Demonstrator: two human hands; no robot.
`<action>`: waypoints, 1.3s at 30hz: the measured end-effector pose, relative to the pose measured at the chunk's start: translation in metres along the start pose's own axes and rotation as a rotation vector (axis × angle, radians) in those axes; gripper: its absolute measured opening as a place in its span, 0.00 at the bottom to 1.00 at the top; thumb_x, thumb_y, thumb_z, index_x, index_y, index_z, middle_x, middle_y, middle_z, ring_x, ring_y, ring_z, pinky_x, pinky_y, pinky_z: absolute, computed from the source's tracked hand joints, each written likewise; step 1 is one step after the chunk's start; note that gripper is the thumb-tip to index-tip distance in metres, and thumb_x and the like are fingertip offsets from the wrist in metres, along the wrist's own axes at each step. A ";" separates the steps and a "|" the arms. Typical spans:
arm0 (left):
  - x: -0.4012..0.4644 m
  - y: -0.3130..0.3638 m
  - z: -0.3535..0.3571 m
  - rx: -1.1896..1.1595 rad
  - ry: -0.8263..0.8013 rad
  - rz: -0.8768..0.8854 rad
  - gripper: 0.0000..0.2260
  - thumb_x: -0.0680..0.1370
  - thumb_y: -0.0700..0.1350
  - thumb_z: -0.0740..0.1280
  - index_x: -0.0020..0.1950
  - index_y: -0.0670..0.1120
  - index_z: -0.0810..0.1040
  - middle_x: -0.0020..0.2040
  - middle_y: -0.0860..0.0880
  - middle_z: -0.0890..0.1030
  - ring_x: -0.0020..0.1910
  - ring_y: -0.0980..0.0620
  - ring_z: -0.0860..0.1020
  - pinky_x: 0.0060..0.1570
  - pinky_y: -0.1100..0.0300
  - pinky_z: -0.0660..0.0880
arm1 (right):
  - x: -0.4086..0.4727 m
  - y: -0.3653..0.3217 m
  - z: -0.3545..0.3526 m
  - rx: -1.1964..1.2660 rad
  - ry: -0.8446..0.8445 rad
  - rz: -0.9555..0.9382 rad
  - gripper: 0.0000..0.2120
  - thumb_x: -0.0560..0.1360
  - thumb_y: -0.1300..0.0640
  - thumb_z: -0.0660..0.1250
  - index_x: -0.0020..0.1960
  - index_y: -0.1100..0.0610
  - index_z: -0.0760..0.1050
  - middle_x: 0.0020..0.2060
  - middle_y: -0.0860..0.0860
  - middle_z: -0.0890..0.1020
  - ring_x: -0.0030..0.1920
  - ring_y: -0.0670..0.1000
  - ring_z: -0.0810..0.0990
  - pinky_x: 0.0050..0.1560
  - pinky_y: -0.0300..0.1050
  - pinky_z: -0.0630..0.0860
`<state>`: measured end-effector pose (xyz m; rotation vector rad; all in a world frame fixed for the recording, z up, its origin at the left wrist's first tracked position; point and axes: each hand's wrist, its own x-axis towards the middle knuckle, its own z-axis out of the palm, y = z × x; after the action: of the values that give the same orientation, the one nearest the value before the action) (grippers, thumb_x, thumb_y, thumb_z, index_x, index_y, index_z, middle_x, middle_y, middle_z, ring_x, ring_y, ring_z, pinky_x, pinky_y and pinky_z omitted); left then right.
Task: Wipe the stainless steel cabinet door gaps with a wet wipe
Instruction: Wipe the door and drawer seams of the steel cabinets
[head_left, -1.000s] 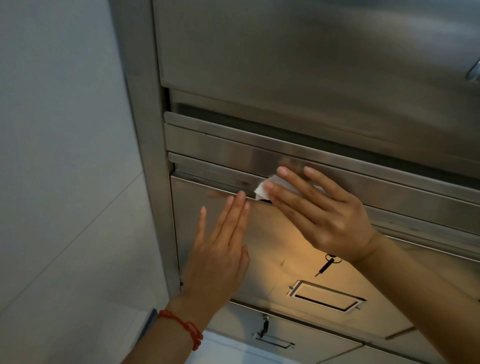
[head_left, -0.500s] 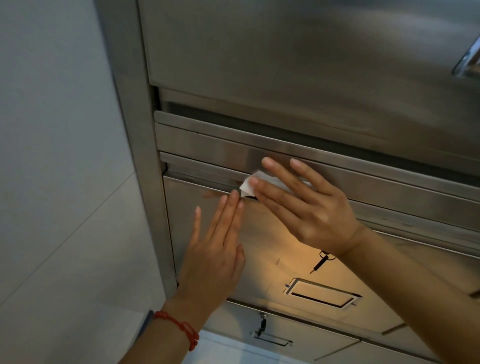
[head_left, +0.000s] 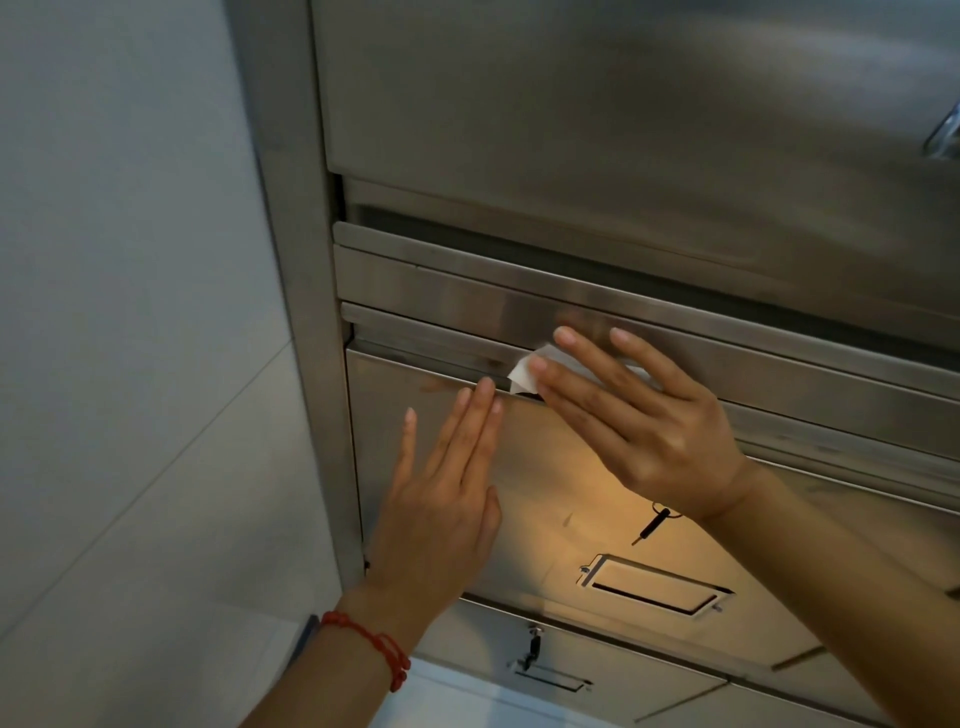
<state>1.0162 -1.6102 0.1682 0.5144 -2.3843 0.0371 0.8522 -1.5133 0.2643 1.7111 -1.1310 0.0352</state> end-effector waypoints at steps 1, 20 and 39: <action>0.000 0.000 0.000 0.000 -0.002 0.003 0.27 0.73 0.43 0.56 0.72 0.37 0.62 0.73 0.41 0.62 0.72 0.44 0.61 0.64 0.34 0.64 | 0.000 0.000 -0.001 -0.005 -0.001 -0.005 0.13 0.77 0.65 0.61 0.58 0.62 0.80 0.61 0.57 0.77 0.64 0.58 0.74 0.66 0.53 0.66; -0.001 0.002 0.002 -0.007 0.006 -0.008 0.28 0.73 0.44 0.57 0.73 0.37 0.59 0.74 0.41 0.60 0.72 0.44 0.61 0.64 0.34 0.63 | 0.004 -0.001 -0.001 0.000 -0.031 -0.026 0.14 0.76 0.65 0.62 0.59 0.64 0.79 0.62 0.59 0.76 0.64 0.60 0.72 0.68 0.51 0.66; -0.001 -0.001 0.003 0.018 -0.017 -0.009 0.28 0.74 0.45 0.56 0.73 0.39 0.57 0.74 0.42 0.60 0.73 0.45 0.60 0.65 0.34 0.62 | 0.000 0.000 0.003 -0.012 -0.068 -0.097 0.14 0.78 0.64 0.59 0.59 0.64 0.79 0.61 0.59 0.77 0.65 0.58 0.72 0.69 0.50 0.62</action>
<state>1.0153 -1.6111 0.1655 0.5361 -2.3999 0.0504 0.8507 -1.5151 0.2629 1.7658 -1.0944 -0.0908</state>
